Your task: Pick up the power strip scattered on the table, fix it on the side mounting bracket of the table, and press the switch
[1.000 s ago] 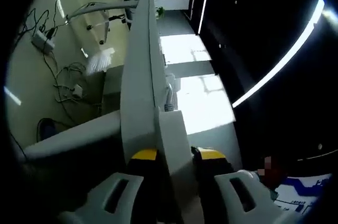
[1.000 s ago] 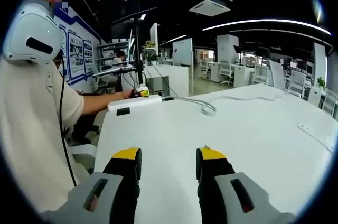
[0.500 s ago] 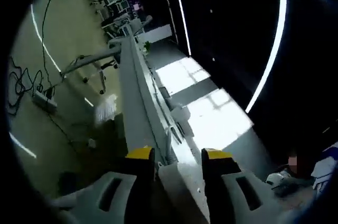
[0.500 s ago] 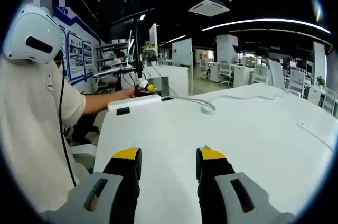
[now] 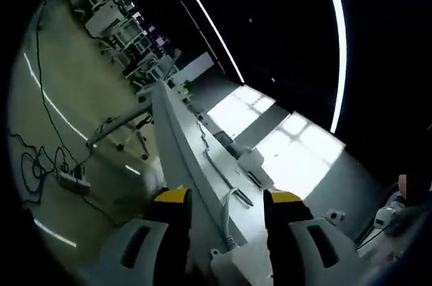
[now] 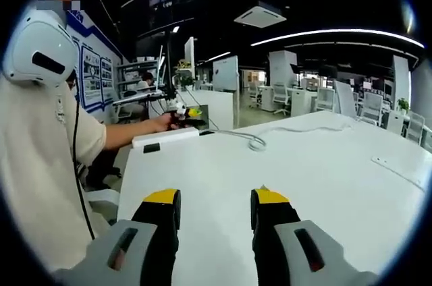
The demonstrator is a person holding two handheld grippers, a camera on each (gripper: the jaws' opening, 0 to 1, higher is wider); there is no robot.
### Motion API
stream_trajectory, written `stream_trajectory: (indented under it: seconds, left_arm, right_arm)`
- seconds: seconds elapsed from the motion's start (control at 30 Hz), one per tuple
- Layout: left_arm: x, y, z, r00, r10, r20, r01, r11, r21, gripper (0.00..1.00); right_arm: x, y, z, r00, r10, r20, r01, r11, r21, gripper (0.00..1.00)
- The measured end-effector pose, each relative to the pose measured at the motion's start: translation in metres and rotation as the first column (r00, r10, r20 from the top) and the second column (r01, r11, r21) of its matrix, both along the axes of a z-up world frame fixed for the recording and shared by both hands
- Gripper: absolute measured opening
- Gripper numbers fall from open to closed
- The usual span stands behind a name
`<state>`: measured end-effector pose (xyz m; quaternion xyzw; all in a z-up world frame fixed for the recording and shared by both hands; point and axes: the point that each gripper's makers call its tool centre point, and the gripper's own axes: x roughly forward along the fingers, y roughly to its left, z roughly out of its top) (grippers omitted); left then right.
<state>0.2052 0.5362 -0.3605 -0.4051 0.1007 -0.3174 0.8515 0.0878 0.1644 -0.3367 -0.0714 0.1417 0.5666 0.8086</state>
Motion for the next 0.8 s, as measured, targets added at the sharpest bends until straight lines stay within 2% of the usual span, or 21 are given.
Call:
stream_trajectory:
  seconds: [0.1, 0.2, 0.27, 0.3, 0.37, 0.43, 0.6, 0.73, 0.8]
  left_arm:
    - [0.006, 0.007, 0.010, 1.000, 0.010, 0.009, -0.010, 1.000, -0.012, 0.48]
    - [0.006, -0.003, 0.022, 0.996, 0.060, 0.073, -0.064, 0.996, 0.063, 0.54]
    - [0.005, -0.007, 0.026, 0.995, 0.063, 0.081, -0.072, 0.992, 0.107, 0.55]
    - [0.008, -0.001, 0.028, 0.993, 0.066, 0.096, -0.078, 0.988, 0.130, 0.55]
    - [0.007, -0.007, 0.040, 0.990, 0.073, 0.124, -0.092, 0.984, 0.156, 0.54]
    - [0.008, -0.003, 0.049, 0.985, 0.078, 0.157, -0.105, 0.979, 0.175, 0.54]
    - [0.005, -0.006, 0.070, 0.975, 0.073, 0.209, -0.122, 0.965, 0.233, 0.55]
    - [-0.002, -0.016, 0.096, 0.960, 0.071, 0.269, -0.137, 0.962, 0.235, 0.66]
    - [-0.008, -0.023, 0.108, 0.952, 0.073, 0.296, -0.152, 0.955, 0.254, 0.69]
  right_arm:
    - [0.000, -0.002, 0.001, 1.000, -0.008, 0.002, 0.008, 1.000, 0.011, 0.38]
    - [-0.001, -0.004, 0.002, 1.000, -0.014, 0.002, 0.014, 1.000, 0.027, 0.38]
    - [-0.001, -0.006, 0.004, 1.000, -0.023, 0.006, 0.023, 0.999, 0.044, 0.38]
    - [0.000, -0.007, 0.005, 1.000, -0.028, 0.010, 0.027, 0.998, 0.052, 0.38]
    - [0.004, -0.009, 0.009, 0.999, -0.049, 0.021, 0.047, 0.996, 0.076, 0.38]
    - [0.008, -0.012, 0.015, 0.997, -0.069, 0.034, 0.065, 0.992, 0.105, 0.38]
    - [0.020, -0.023, 0.027, 0.989, -0.139, 0.053, 0.129, 0.978, 0.165, 0.38]
    - [0.026, -0.035, 0.034, 0.980, -0.190, 0.066, 0.174, 0.964, 0.203, 0.38]
    - [0.034, -0.046, 0.042, 0.964, -0.253, 0.082, 0.227, 0.944, 0.241, 0.37]
